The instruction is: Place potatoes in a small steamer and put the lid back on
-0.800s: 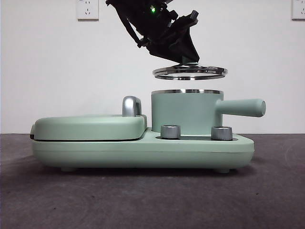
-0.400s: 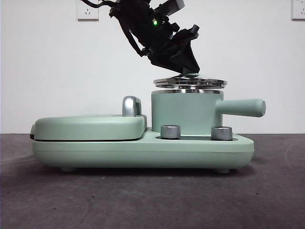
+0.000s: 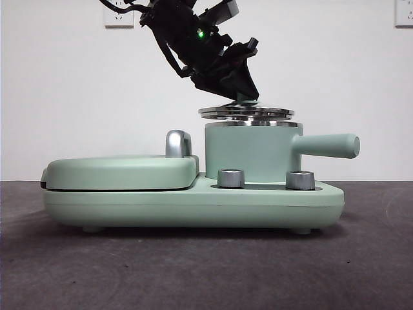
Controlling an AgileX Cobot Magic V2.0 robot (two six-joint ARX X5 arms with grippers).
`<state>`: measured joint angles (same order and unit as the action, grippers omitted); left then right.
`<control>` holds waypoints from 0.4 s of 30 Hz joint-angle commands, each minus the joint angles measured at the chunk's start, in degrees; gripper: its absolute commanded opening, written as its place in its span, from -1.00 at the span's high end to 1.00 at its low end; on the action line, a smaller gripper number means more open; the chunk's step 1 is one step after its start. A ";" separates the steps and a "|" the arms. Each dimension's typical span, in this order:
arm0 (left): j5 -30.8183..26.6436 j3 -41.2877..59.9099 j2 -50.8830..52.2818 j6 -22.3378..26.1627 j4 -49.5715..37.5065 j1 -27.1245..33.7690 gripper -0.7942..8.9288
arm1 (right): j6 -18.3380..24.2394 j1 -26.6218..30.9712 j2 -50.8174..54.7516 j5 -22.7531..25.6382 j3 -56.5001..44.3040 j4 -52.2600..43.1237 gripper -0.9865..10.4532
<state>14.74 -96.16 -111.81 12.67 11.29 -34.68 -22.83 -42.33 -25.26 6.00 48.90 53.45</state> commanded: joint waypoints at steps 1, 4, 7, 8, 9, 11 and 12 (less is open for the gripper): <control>0.15 -1.60 -1.16 -0.07 -2.84 -0.50 0.80 | -0.81 -0.46 -0.15 0.02 0.13 -0.26 0.02; 0.26 -1.60 -1.51 -0.07 -3.67 -0.63 0.80 | -1.22 -0.46 -0.15 0.00 0.13 -0.26 0.02; 1.20 -1.60 -1.86 -0.07 -3.48 -0.63 0.81 | -1.22 -0.46 -0.15 0.02 0.13 -0.26 0.02; 1.75 -1.60 -2.05 -0.07 -3.39 -0.63 0.81 | -1.25 -0.46 -0.15 0.02 0.13 -0.26 0.02; 2.38 -1.60 -2.16 -0.09 -3.39 -0.63 0.81 | -1.25 -0.46 -0.15 0.02 0.13 -0.26 0.02; 2.91 -1.60 -2.45 -0.07 -3.32 -0.63 0.81 | -1.25 -0.46 -0.15 0.02 0.13 -0.26 0.02; 2.93 -1.60 -2.56 -0.07 -3.37 -0.66 0.81 | -1.25 -0.46 -0.15 0.02 0.13 -0.26 0.02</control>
<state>17.02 -96.16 -113.40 12.64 9.58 -34.79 -23.07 -42.33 -25.26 6.00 48.90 53.49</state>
